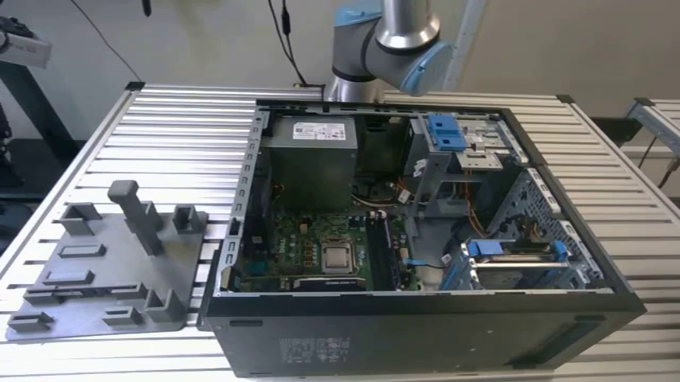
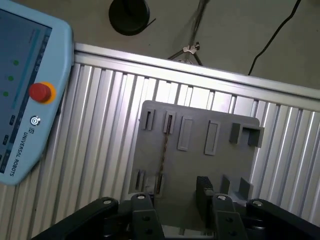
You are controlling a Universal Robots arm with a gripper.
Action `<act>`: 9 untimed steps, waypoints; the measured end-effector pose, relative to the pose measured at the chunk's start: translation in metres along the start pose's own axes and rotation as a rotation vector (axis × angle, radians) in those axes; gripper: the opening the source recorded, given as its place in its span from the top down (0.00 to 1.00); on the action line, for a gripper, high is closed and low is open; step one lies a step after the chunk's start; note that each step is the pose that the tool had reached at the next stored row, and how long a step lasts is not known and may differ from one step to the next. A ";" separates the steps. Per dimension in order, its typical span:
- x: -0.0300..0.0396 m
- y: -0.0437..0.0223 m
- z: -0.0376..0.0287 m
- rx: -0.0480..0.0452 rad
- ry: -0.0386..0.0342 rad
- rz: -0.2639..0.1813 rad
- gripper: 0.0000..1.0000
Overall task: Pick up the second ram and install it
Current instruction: 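Pick up the second ram and move it above second insertion slot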
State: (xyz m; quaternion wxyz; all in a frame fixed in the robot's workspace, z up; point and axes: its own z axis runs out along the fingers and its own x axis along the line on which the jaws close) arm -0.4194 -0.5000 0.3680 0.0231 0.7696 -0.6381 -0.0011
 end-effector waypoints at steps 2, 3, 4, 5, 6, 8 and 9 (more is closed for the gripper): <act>0.0000 0.0000 0.0001 0.0000 0.0000 0.000 0.47; 0.0000 0.0000 0.0012 0.0010 0.0000 0.000 0.47; -0.0001 0.0002 0.0028 0.0027 0.0001 0.000 0.47; -0.0002 0.0002 0.0044 0.0035 -0.0003 0.000 0.47; -0.0002 0.0003 0.0059 0.0039 -0.0007 0.001 0.47; -0.0004 0.0007 0.0094 0.0042 -0.0019 0.007 0.47; -0.0005 0.0008 0.0111 0.0041 -0.0026 0.011 0.47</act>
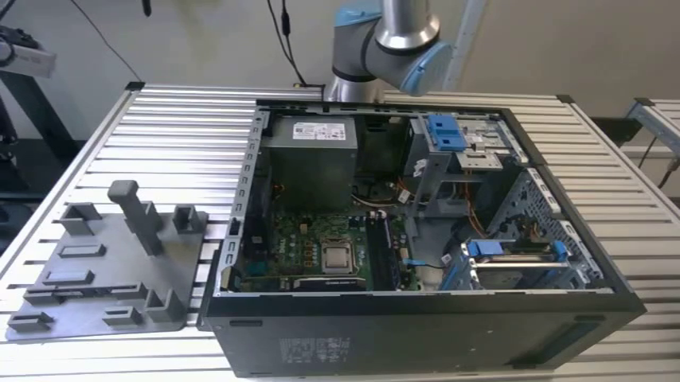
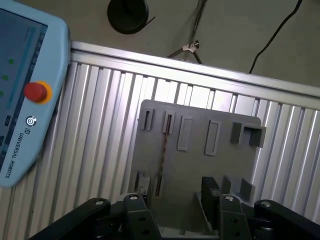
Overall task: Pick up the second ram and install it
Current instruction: 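Pick up the second ram and move it above second insertion slot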
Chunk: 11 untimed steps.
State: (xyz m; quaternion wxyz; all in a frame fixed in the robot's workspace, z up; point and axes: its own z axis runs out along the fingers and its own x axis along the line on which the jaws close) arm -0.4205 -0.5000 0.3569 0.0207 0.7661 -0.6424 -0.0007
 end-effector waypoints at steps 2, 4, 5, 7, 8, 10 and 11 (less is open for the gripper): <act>-0.0001 0.0003 0.0036 0.0000 -0.0009 0.006 0.47; -0.0003 0.0004 0.0072 0.0002 -0.0012 0.012 0.47; -0.0004 0.0005 0.0088 0.0005 -0.0014 0.014 0.47; -0.0005 0.0008 0.0116 0.0018 -0.0027 0.016 0.47; -0.0006 0.0008 0.0132 0.0027 -0.0037 0.016 0.47; -0.0007 0.0009 0.0161 0.0043 -0.0057 0.016 0.47; -0.0008 0.0009 0.0175 0.0053 -0.0077 0.016 0.47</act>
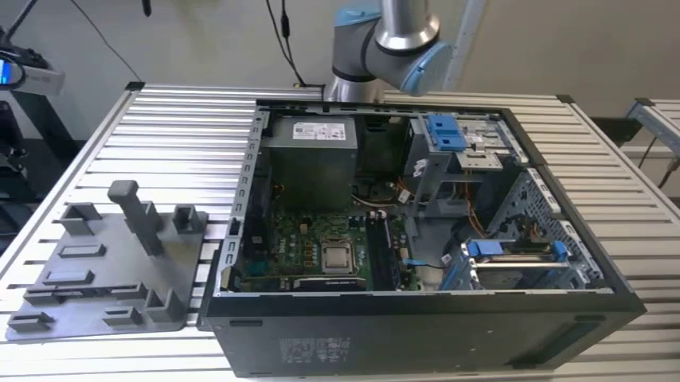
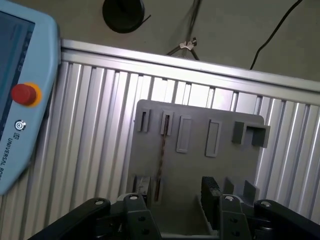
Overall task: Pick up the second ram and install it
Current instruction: 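Pick up the second ram and move it above second insertion slot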
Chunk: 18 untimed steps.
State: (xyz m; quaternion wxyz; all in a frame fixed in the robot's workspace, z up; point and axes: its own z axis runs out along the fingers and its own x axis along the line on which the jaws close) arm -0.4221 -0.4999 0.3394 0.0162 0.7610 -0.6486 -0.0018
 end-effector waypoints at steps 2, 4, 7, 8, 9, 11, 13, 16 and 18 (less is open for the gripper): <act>-0.0003 0.0000 0.0029 0.0013 -0.0046 0.000 0.47; -0.0009 -0.0003 0.0064 0.0019 -0.0077 0.000 0.47; -0.0018 -0.0006 0.0117 0.0027 -0.0124 0.000 0.47; -0.0020 -0.0006 0.0135 0.0030 -0.0142 0.000 0.47; -0.0022 -0.0007 0.0153 0.0032 -0.0158 0.000 0.47; -0.0024 -0.0008 0.0190 0.0034 -0.0171 0.000 0.47; -0.0026 -0.0010 0.0226 0.0037 -0.0183 0.000 0.47; -0.0028 -0.0011 0.0280 0.0039 -0.0195 0.000 0.47; -0.0030 -0.0012 0.0315 0.0040 -0.0197 0.000 0.47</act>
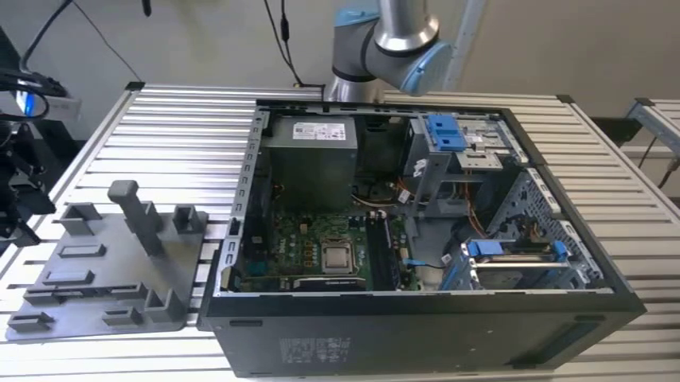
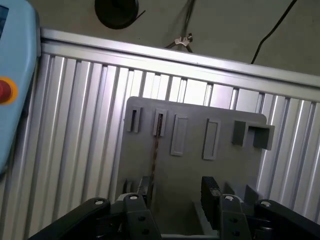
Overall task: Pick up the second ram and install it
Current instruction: 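Pick up the second ram and move it above second insertion slot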
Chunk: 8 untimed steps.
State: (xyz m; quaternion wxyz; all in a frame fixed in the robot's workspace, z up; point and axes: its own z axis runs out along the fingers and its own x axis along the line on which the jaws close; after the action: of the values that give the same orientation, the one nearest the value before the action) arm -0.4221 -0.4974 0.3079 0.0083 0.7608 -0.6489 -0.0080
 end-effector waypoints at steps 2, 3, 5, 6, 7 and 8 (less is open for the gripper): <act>0.0000 -0.0001 0.0034 -0.0001 0.0000 0.000 0.47; 0.0000 -0.0001 0.0050 -0.0002 0.0001 0.000 0.47; 0.0000 -0.0002 0.0084 -0.0002 0.0001 0.000 0.47; 0.0000 -0.0002 0.0100 -0.0001 0.0001 0.000 0.47; 0.0000 -0.0003 0.0114 -0.0001 0.0001 0.000 0.47; 0.0000 -0.0003 0.0127 -0.0001 0.0001 0.000 0.47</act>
State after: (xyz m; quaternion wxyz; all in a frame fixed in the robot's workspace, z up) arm -0.4221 -0.4974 0.2952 0.0083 0.7607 -0.6490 -0.0080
